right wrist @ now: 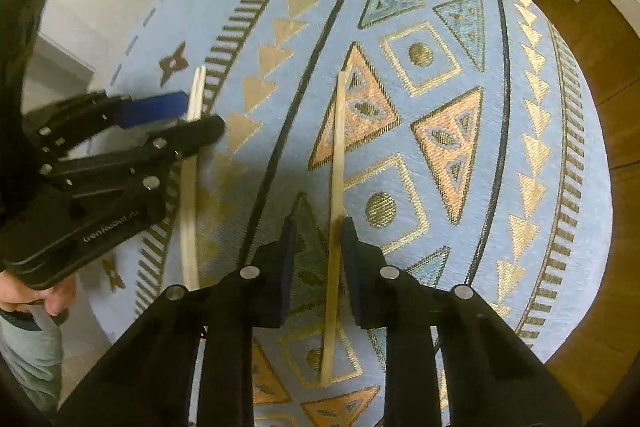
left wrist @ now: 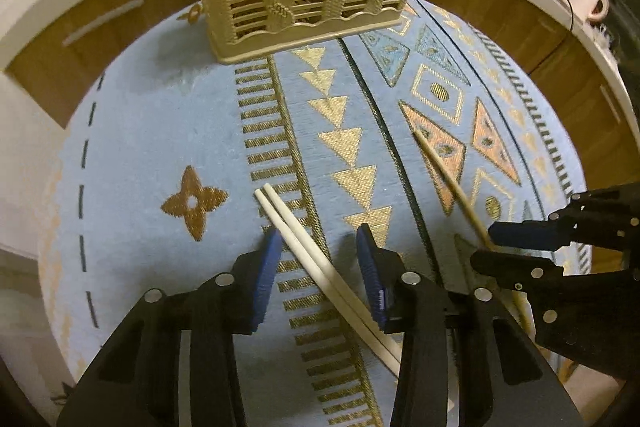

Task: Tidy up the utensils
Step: 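Close the right tool on the chopstick while the left tool grasps the chopstick pair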

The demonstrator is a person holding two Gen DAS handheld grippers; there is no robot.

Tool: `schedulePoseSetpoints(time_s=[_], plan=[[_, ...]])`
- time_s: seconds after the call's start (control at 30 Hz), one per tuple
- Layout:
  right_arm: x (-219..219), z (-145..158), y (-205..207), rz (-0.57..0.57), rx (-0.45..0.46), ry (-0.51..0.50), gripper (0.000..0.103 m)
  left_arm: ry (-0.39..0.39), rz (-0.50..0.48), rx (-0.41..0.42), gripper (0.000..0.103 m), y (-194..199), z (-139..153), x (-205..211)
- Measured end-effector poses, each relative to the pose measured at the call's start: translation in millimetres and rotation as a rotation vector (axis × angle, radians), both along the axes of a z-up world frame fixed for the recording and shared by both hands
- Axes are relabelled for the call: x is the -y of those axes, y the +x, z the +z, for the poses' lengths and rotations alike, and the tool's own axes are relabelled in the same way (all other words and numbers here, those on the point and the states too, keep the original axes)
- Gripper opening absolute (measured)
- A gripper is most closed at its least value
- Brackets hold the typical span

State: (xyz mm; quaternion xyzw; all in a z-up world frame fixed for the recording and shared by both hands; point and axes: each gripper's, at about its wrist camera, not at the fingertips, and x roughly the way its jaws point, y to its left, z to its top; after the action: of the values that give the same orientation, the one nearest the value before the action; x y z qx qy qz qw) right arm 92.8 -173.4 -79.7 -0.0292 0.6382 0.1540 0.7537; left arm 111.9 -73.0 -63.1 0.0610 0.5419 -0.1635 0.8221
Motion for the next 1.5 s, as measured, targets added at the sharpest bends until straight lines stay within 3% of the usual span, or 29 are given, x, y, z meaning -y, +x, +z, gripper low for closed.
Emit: schedulePoseSetpoints(time_s=[0.17, 0.37, 0.53, 0.67, 0.77, 0.87, 1.1, 1.3, 1.5], plan=[[-8.5, -1.1, -4.4, 0.028, 0.045, -0.063, 0.005, 0.094, -0.074, 0.058, 0.021, -8.2, -2.1, 11.6], [-6.6, -0.5, -10.3, 0.032, 0.061, -0.060, 0.004, 0.151, -0.210, 0.111, 0.013, -19.0, -1.3, 15.4], [11.8, 3.1, -10.7, -0.014, 0.054, -0.027, 0.004, 0.092, -0.259, 0.064, 0.012, -15.5, 0.8, 9.4], [26.6, -0.1, -3.2, -0.070, 0.005, 0.075, 0.005, 0.049, -0.224, 0.025, 0.016, -9.4, 1.9, 3.2], [34.5, -3.2, 2.8, -0.115, -0.034, 0.130, 0.006, 0.040, -0.213, -0.025, 0.037, -4.9, -0.3, 1.6], [36.9, -1.9, 6.7, -0.115, -0.047, 0.151, 0.006, 0.070, -0.219, -0.045, 0.037, -0.5, -2.2, 6.5], [17.6, 2.0, 5.5, -0.039, -0.028, 0.064, 0.009, 0.149, -0.229, -0.074, 0.037, 6.5, -4.0, 22.9], [16.6, 10.4, 7.5, -0.032, 0.008, 0.112, 0.010, 0.104, -0.223, -0.095, 0.037, 13.7, -4.6, 20.0], [17.0, 13.2, 6.1, 0.010, 0.007, 0.057, 0.010, 0.054, -0.221, -0.128, 0.041, 23.0, -2.9, 4.7]])
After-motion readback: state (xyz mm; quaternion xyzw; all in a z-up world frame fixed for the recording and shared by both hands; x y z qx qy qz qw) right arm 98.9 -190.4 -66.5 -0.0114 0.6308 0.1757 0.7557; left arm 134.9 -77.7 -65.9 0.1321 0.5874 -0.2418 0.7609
